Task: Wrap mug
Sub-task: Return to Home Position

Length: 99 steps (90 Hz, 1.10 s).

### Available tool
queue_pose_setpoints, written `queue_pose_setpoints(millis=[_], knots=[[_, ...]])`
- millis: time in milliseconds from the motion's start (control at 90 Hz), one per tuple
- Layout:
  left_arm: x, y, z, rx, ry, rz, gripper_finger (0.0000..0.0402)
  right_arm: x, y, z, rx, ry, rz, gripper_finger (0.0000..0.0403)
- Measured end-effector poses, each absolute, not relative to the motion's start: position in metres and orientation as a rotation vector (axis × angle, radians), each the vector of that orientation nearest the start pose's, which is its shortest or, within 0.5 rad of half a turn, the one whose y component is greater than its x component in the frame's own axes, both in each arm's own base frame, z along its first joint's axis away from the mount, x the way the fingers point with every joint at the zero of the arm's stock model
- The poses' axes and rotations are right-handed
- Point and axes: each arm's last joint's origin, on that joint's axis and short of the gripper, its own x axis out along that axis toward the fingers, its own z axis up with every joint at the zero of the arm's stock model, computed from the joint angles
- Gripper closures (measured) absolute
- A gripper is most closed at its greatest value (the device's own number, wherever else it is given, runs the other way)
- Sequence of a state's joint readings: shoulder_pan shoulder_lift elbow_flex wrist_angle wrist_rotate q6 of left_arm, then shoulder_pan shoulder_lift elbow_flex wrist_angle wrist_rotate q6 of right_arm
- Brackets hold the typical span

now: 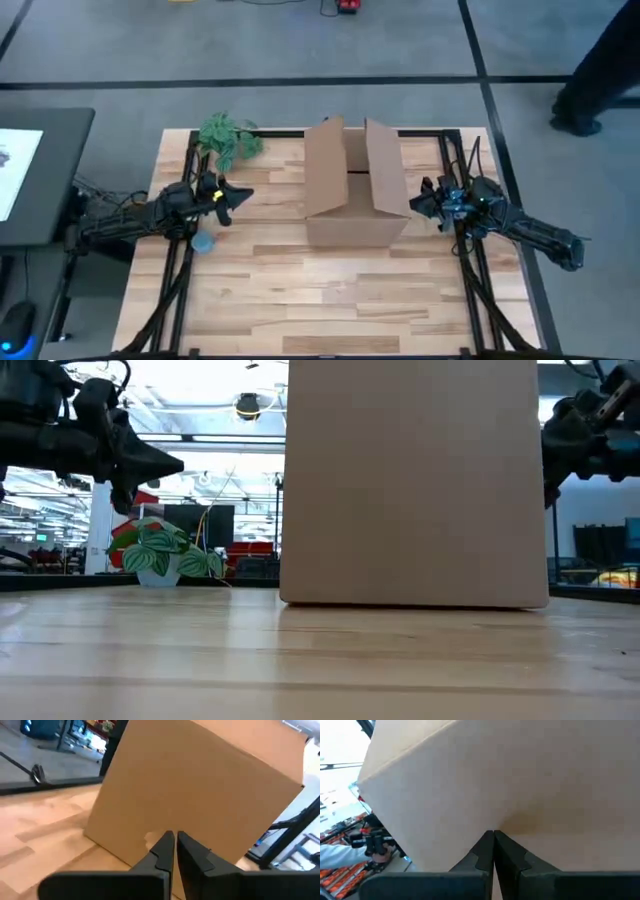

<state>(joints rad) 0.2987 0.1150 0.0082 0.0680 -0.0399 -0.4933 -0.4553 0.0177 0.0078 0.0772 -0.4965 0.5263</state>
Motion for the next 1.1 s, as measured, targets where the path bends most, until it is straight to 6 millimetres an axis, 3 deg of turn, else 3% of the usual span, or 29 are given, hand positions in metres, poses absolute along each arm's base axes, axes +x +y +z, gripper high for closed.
queue_pose_setpoints(millis=[122, 700, 900, 1100], knots=[[0.099, 0.033, 0.160, -0.486, -0.019, 0.403, 0.0402, 0.091, -0.029, 0.171, 0.547, -0.041, 0.054, 0.0403], [0.099, 0.031, 0.161, -0.543, -0.023, 0.388, 0.0402, 0.092, -0.029, 0.170, 0.560, -0.032, 0.058, 0.0403], [0.096, 0.018, 0.169, -0.539, -0.092, 0.247, 0.0402, 0.094, -0.014, 0.172, 0.558, -0.009, 0.199, 0.0403], [0.096, 0.016, 0.169, -0.539, -0.103, 0.226, 0.0402, 0.095, -0.002, 0.172, 0.558, 0.027, 0.329, 0.0403]])
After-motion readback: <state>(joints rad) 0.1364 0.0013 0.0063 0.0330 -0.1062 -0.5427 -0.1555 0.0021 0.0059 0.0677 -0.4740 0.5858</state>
